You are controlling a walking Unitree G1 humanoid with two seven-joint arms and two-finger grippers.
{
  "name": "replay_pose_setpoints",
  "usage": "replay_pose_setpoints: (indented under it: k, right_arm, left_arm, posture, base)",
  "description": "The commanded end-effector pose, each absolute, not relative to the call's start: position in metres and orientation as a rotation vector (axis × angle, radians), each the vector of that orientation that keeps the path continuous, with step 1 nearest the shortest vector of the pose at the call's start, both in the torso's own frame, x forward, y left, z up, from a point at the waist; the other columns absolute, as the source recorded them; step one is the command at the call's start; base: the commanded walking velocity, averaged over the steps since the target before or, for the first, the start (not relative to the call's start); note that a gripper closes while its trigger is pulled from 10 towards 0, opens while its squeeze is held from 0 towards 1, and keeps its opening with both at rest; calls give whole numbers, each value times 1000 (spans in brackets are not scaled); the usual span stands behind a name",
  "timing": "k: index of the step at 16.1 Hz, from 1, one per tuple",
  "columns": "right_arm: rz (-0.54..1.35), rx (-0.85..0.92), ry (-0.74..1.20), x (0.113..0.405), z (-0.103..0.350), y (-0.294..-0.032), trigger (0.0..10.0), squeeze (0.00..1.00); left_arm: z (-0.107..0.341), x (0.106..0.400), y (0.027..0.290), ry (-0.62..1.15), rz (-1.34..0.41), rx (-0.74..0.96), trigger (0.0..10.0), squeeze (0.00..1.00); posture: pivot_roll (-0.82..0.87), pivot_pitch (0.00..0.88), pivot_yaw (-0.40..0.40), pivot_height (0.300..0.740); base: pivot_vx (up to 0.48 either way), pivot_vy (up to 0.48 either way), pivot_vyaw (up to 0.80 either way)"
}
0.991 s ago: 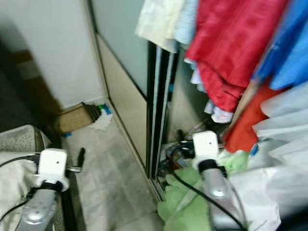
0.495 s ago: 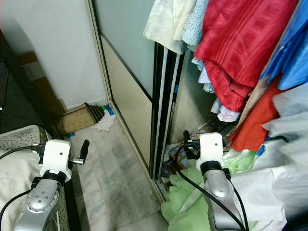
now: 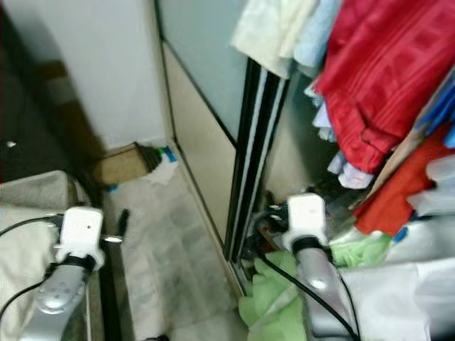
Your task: Clean up the room
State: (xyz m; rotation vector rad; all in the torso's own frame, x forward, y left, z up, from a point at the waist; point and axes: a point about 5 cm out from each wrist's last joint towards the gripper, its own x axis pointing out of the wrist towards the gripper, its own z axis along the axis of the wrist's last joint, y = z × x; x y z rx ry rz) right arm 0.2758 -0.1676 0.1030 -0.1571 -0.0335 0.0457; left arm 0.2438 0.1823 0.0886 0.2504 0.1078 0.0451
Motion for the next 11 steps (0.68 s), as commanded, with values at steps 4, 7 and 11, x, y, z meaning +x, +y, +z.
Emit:
replay_pose_setpoints:
  k: [4, 7, 11]
  right_arm:
    - [36, -172, -31, 274, 104, -174, 10000, 0]
    - [17, -177, -37, 272, 107, -177, 10000, 0]
    - [14, -174, -38, 270, 109, -178, 10000, 0]
  left_arm:
    - [88, 243, 177, 121, 29, 235, 10000, 0]
    - [93, 243, 174, 96, 11, 243, 10000, 0]
    - [97, 240, 176, 72, 31, 236, 10000, 0]
  posture:
    - [1, 116, -56, 740]
    - [6, 133, -60, 740]
    - [12, 135, -67, 740]
  base:
    - [0, 0, 800]
    - [0, 0, 800]
    - [0, 0, 559]
